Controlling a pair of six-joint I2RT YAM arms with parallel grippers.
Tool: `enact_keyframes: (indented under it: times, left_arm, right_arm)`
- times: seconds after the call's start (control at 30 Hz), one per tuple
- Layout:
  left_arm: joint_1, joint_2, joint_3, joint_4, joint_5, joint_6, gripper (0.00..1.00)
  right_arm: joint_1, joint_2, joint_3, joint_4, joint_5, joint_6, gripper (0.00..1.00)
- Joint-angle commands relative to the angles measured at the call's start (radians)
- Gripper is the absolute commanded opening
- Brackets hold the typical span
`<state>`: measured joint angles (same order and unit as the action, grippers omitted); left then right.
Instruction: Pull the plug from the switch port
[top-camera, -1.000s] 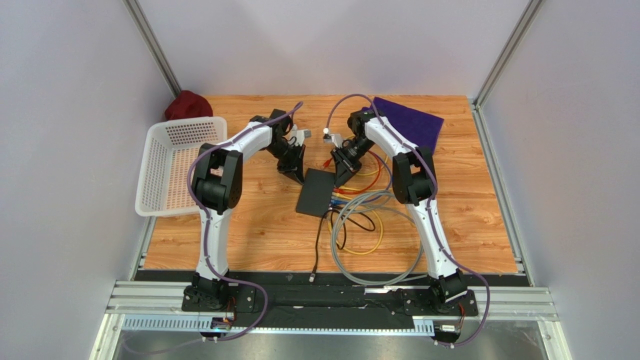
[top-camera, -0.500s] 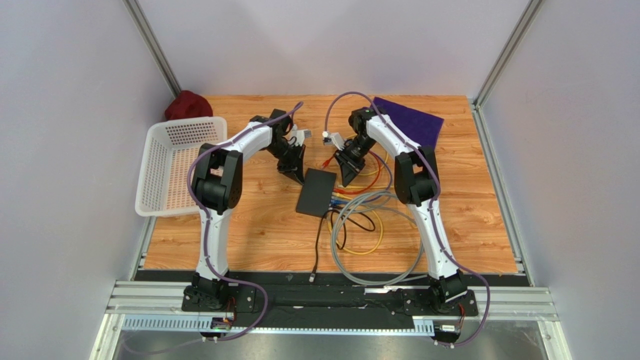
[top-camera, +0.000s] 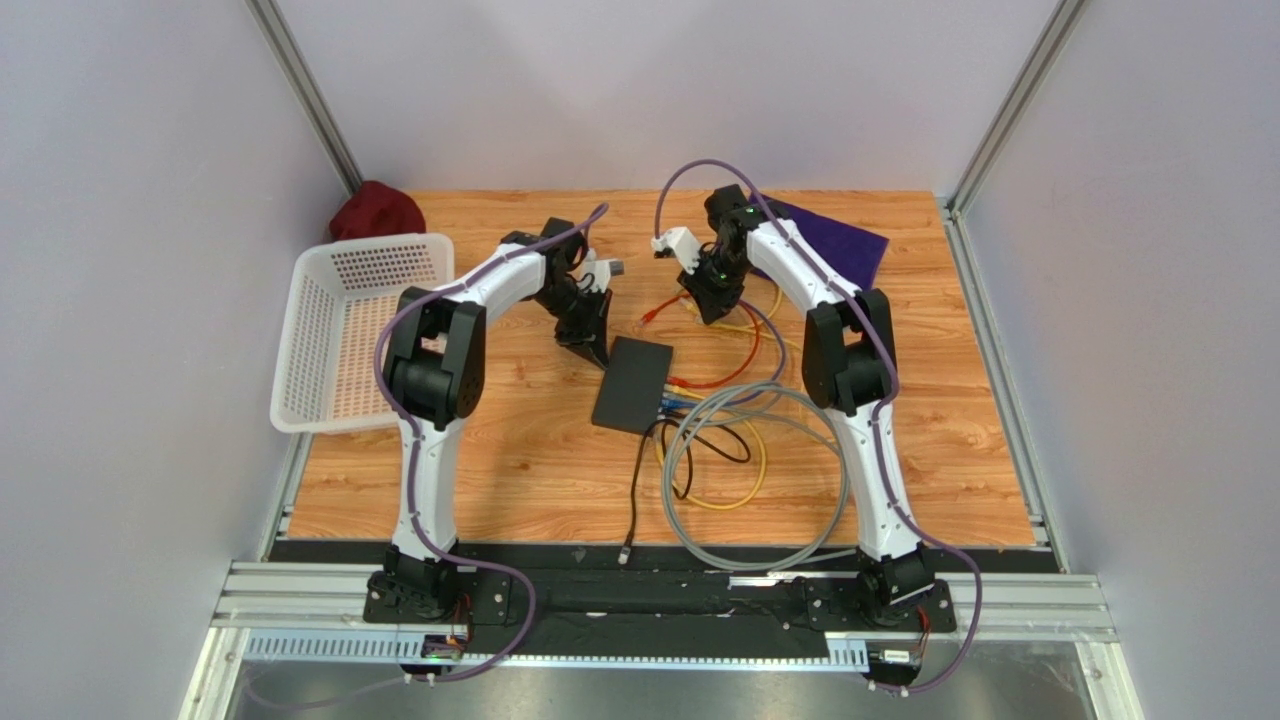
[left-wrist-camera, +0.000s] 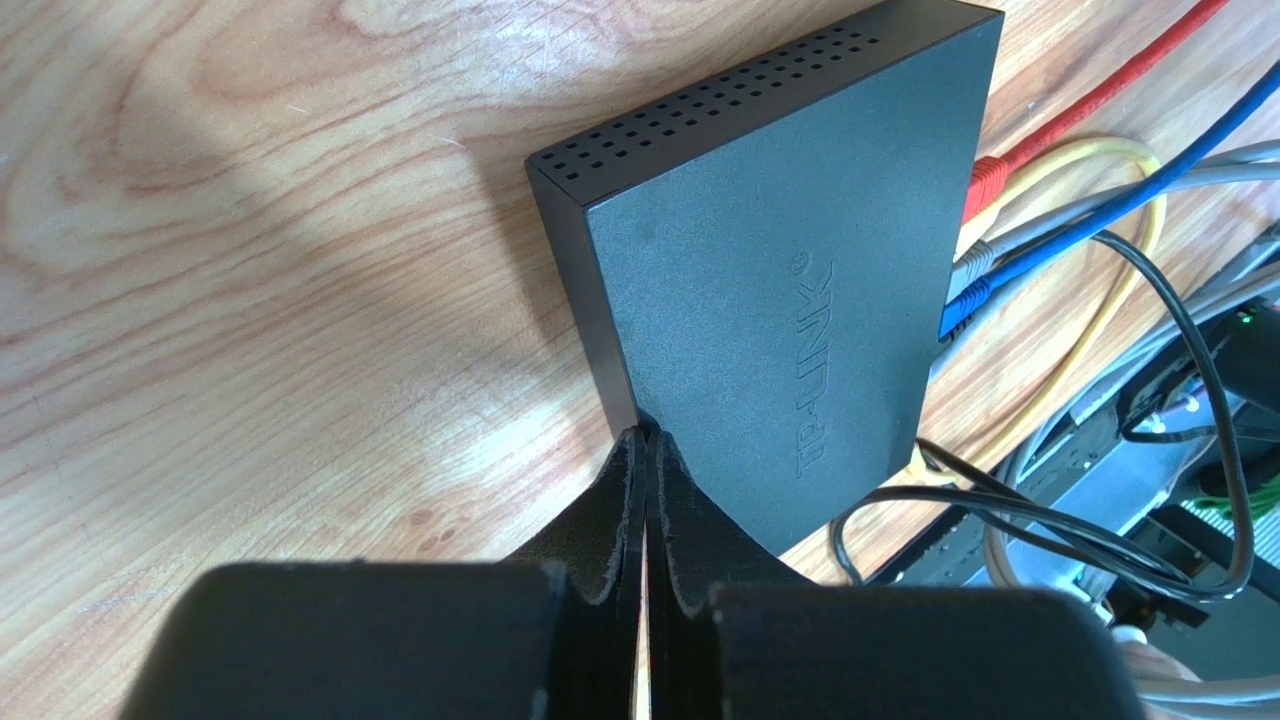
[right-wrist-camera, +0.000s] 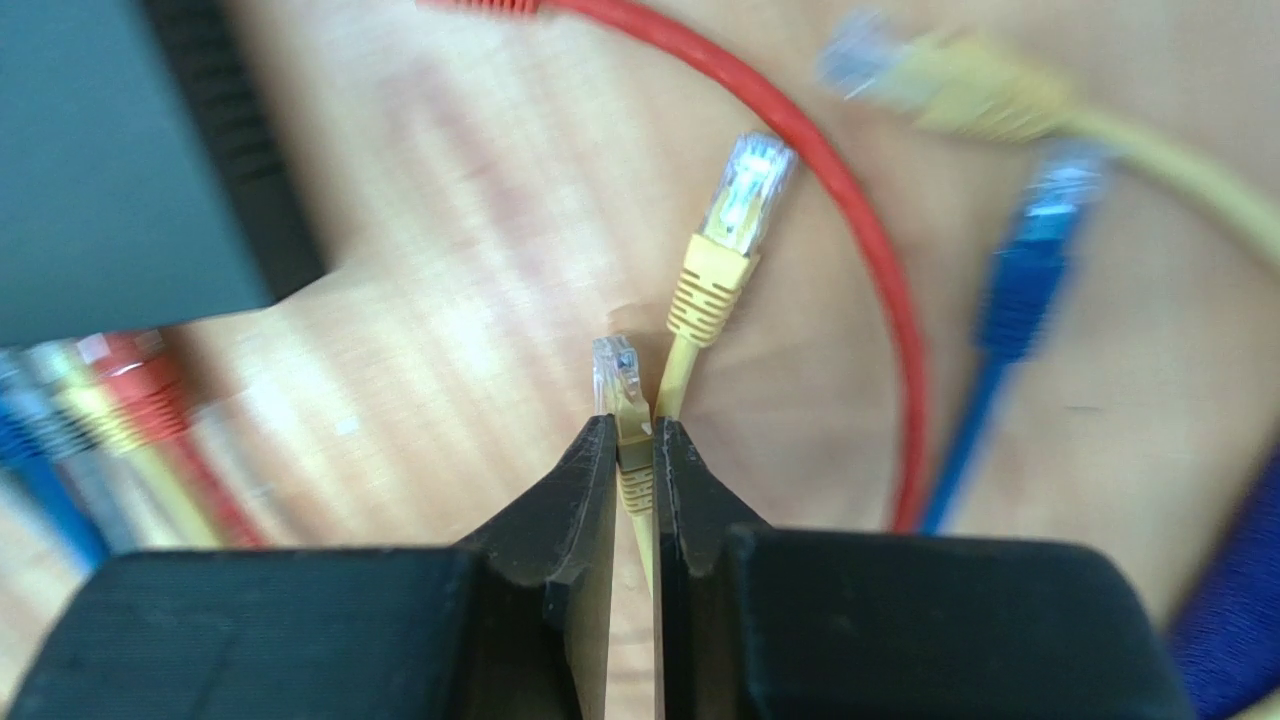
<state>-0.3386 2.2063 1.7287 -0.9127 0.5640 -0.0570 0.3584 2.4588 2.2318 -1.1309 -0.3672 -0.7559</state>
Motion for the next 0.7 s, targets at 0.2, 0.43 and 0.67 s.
enact_keyframes:
  times: [0.2,0.43,0.67]
  left_arm:
    - [-0.008,-0.103,-0.020,0.041,-0.044,0.055,0.35]
    - [-0.007,-0.200,-0.006,0.026,-0.032,0.104,0.78]
    - [0.043,-0.318,-0.182,0.040,0.243,0.305,0.67]
  right_arm:
    - [0.002,-0.170,0.022,0.181,0.048,0.271,0.49]
    - [0.008,-0.285,-0.222,0.142,-0.165,0.343,0.62]
    - [0.013,-0.170,-0.248,-0.026,-0.327,0.354,0.49]
